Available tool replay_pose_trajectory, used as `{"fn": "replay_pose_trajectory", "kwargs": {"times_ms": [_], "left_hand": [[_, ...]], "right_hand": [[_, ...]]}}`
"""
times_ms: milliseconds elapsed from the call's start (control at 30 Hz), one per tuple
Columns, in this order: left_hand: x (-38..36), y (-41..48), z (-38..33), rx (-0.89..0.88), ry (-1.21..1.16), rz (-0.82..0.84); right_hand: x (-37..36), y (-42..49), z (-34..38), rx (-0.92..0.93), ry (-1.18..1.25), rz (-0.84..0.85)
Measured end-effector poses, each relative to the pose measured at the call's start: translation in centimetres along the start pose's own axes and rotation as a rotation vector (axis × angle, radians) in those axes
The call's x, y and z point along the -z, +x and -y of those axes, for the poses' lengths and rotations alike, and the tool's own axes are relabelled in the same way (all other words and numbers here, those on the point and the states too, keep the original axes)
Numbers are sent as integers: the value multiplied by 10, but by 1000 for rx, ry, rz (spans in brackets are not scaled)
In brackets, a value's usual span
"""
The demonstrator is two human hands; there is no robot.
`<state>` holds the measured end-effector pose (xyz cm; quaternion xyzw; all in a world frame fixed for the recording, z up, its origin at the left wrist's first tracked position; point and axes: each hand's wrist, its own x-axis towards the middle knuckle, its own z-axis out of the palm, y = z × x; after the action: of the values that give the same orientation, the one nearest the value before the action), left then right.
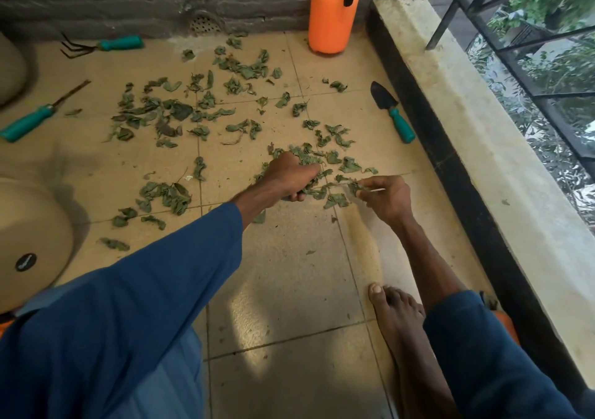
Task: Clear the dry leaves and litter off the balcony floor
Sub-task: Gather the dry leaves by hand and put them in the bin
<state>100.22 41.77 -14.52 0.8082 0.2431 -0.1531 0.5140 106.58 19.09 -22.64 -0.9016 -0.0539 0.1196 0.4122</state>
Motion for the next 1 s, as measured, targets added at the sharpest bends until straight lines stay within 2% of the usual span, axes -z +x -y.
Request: {"fn": "replay_pose_trajectory", "kwargs": {"times_ms": [133, 267, 467, 700, 800, 1000], "left_hand": [[1, 3, 2, -4, 2, -2], [5, 8, 8, 18, -24, -9], [15, 22, 28, 199, -276, 1], [22, 21, 38, 338, -499, 134], [23, 19, 38, 360, -630, 262], [23, 14, 31, 378, -819, 412]], "right_hand": [[4, 0, 17, -6, 155, -22], [6, -6, 38, 81, 216, 39], [18, -21, 80, 206, 354, 106], [27, -40, 126, 288, 437, 169], [29, -45, 142, 310, 491, 173], [29, -49, 157, 338, 486, 194]]}}
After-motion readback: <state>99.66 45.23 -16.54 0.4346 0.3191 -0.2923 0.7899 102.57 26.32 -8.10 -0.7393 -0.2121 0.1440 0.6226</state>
